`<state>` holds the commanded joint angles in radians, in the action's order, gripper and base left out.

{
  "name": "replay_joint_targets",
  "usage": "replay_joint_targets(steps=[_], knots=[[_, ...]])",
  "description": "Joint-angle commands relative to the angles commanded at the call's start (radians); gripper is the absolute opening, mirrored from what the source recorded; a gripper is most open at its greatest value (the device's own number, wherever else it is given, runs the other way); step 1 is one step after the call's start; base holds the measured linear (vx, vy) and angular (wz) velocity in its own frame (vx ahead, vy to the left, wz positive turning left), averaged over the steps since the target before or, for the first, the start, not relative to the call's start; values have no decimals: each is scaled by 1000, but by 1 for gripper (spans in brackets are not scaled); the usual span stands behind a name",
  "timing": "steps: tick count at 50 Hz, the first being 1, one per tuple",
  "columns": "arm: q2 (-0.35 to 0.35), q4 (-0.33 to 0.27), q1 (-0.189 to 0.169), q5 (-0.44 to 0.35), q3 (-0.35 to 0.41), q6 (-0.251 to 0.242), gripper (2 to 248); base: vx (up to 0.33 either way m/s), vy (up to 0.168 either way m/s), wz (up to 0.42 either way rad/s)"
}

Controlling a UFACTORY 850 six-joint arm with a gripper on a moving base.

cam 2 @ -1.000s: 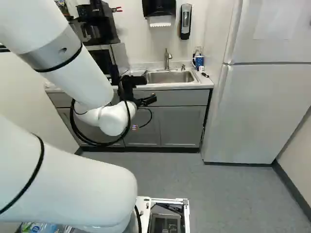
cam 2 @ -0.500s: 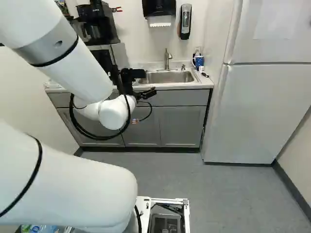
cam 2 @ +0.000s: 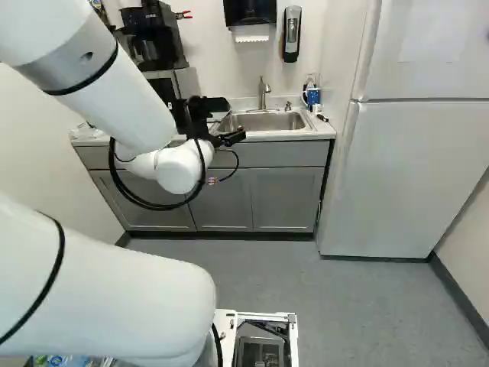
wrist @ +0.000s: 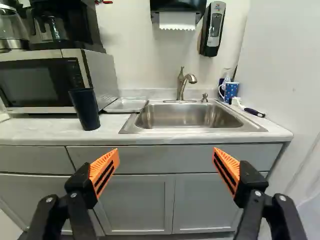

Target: Rinse the cup and place it in the tray

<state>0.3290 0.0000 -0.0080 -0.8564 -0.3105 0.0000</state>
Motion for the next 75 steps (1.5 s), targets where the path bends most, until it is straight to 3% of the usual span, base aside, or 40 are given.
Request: replay_joint_targets(steps=[75], knots=[[-13, 0, 1, 155, -176, 0, 247, 0, 0, 0]])
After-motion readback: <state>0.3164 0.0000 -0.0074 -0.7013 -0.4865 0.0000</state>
